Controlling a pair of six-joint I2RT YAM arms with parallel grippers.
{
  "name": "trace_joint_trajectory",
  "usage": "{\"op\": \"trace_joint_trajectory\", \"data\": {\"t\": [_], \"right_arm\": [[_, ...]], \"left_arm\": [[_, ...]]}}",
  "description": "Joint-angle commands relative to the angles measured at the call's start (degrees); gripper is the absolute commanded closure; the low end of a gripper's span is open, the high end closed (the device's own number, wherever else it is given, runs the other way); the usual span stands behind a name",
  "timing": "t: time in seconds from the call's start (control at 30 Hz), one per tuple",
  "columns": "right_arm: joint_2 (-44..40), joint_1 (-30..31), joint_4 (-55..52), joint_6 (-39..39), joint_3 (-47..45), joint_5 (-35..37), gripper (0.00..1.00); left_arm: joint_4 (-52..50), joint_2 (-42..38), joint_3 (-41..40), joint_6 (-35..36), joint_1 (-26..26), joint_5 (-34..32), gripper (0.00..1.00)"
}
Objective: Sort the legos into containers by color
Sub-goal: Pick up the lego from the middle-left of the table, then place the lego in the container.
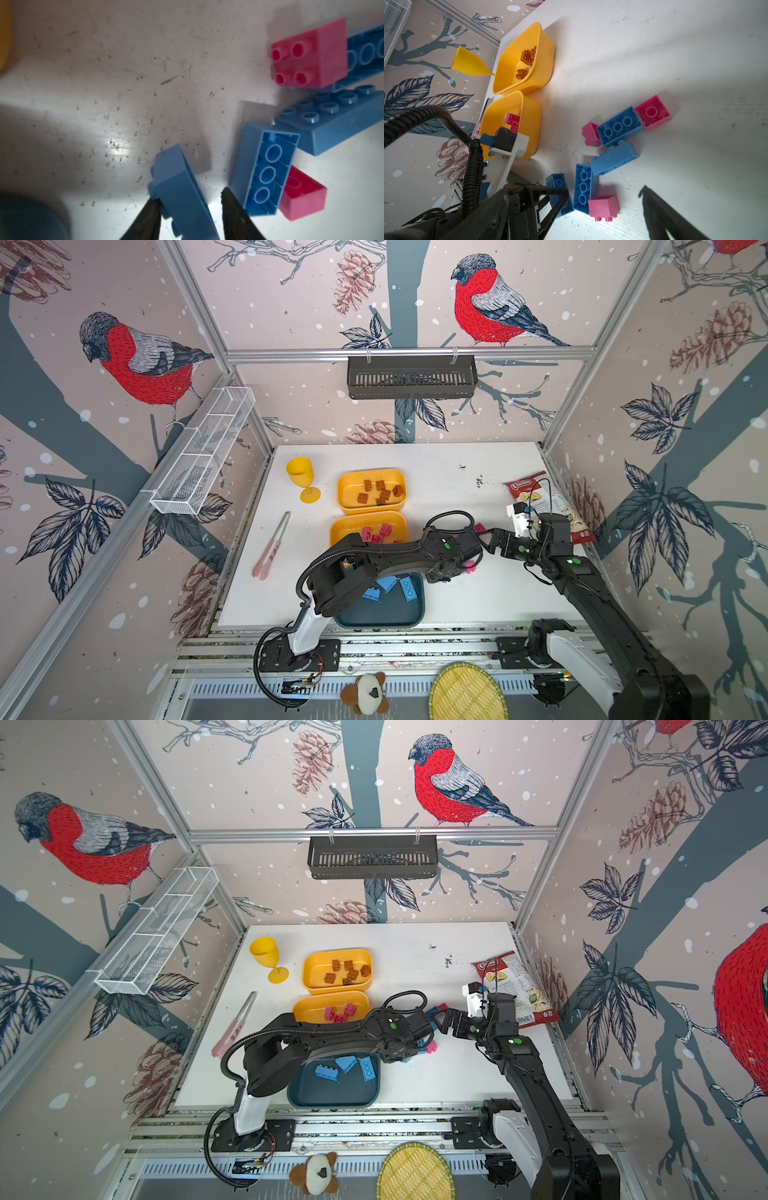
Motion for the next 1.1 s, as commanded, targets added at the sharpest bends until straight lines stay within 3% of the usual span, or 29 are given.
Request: {"op": "trace_joint_trajectory", "data": {"t": [0.0,0.23,0.57,0.77,0.93,1.07], "right_arm": [[-0.16,-0.08,0.24,0.25,0.07,-0.45,0.00],[-0.10,-0.44,0.06,0.19,0.13,-0.44,0.00],[0.25,-0.65,1.17,0.54,0.70,-0.58,0.00],[1.23,-0.64,0.19,-0.77,1.61,-0.58,0.00],[2.26,-0.63,0.39,-0.86,1.60,-1.30,0.00],[2.75,-0.45,-0.13,-1.16,2.18,-1.71,0.00]], "left_arm": [[-1.89,0.41,0.29,-0.21,0.37,-0.73,0.59],[-2.31,-0.21,0.98,2.94,0.58,-1.40,0.75],[-13.01,-9.17,4.73,18.88,1.27,-7.54,0.77],[-18.09,-20.63,-3.04,25.43,1.38,-3.12,0.78],[-19.41,-29.49,-11.73,24.65,1.36,0.52,0.78],[-14.99,-32.99,-20.38,23.92,1.13,6.73,0.79]]}}
